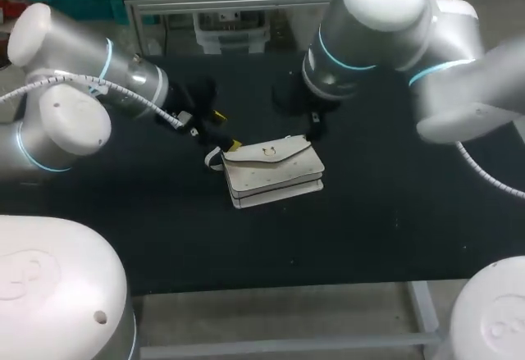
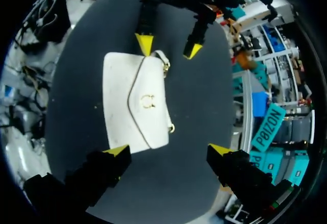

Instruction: Pick up the bag, open it, inspect its contents, close it, and place it on the opposite side

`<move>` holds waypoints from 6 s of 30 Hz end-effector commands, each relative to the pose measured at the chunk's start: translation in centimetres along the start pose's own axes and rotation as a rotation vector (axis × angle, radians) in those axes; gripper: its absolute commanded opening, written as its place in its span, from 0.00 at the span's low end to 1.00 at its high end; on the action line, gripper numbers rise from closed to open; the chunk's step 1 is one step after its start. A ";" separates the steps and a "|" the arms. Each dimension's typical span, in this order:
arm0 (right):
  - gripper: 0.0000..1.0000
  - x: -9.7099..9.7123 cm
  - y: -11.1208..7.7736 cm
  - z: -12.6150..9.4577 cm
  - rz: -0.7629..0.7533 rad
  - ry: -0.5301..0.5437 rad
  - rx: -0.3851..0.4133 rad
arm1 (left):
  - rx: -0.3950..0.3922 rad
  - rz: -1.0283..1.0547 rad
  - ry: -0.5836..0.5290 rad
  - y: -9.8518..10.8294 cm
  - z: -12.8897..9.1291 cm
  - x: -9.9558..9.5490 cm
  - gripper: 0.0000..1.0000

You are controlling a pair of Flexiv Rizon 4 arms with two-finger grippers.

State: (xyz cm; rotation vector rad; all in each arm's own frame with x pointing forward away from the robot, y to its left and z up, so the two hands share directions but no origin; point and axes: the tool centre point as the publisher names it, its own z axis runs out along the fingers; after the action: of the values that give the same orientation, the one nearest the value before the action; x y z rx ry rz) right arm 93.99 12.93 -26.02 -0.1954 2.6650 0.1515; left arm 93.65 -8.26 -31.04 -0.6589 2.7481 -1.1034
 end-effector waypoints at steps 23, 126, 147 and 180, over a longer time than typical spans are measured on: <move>1.00 -0.4 -2.5 -0.5 0.250 0.307 -0.079 | -0.033 -0.303 0.015 0.6 -1.0 -1.3 1.00; 1.00 4.9 -0.7 9.2 1.836 1.022 -0.074 | -0.090 -1.481 0.402 3.2 3.9 2.7 0.60; 0.75 6.2 0.5 9.2 1.875 1.005 -0.100 | -0.114 -1.439 0.477 3.3 4.7 3.9 0.49; 0.72 6.5 -0.5 8.1 2.001 0.836 -0.181 | -0.040 -1.379 0.448 2.0 4.0 1.1 0.35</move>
State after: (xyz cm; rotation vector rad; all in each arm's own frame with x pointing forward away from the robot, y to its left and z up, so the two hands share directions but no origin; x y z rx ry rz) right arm 92.16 12.78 -36.35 2.7735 2.2643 0.9914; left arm 93.48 -9.91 -35.56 -2.7921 2.3782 -1.4024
